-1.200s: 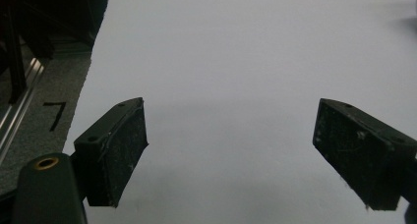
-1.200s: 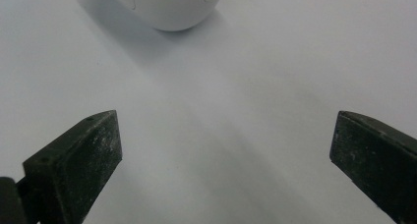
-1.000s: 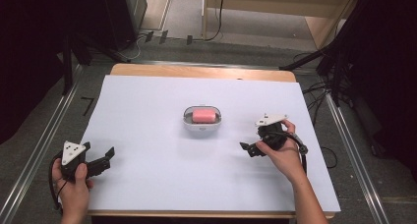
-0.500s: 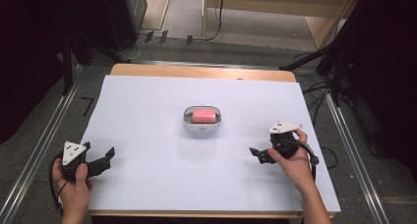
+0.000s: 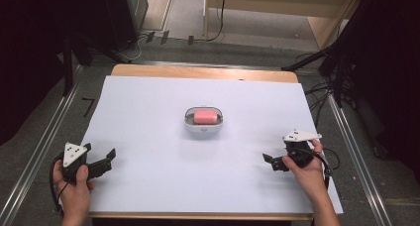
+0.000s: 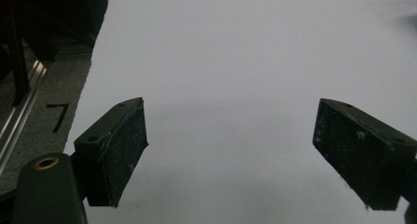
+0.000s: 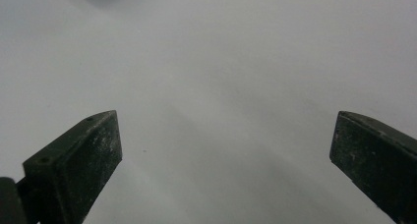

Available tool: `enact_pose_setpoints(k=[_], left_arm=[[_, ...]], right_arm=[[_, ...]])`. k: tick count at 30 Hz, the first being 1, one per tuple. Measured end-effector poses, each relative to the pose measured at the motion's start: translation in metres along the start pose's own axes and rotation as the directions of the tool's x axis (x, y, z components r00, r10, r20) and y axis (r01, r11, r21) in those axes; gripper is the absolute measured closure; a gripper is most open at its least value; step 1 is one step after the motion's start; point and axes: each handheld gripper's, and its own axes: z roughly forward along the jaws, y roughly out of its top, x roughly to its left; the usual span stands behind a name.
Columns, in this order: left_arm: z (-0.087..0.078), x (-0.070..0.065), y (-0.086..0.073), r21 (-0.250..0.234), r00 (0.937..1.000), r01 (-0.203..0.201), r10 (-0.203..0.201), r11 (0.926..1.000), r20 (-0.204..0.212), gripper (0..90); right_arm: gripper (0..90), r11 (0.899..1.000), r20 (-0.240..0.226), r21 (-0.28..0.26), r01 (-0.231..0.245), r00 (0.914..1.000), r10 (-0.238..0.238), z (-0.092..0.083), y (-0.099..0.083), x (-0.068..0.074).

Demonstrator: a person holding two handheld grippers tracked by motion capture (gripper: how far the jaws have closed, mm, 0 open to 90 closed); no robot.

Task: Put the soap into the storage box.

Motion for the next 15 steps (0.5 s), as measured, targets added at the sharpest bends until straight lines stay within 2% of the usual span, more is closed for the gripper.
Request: enact_pose_setpoints(k=[15], left_arm=[[0.000,0.000,0.000,-0.003,1.0000,-0.001,0.001,1.0000,-0.007,13.8]], right_arm=[[0.0,0.998,0.034,-0.017,-0.064,0.9973,0.065,-0.021,-0.032,-0.017]])
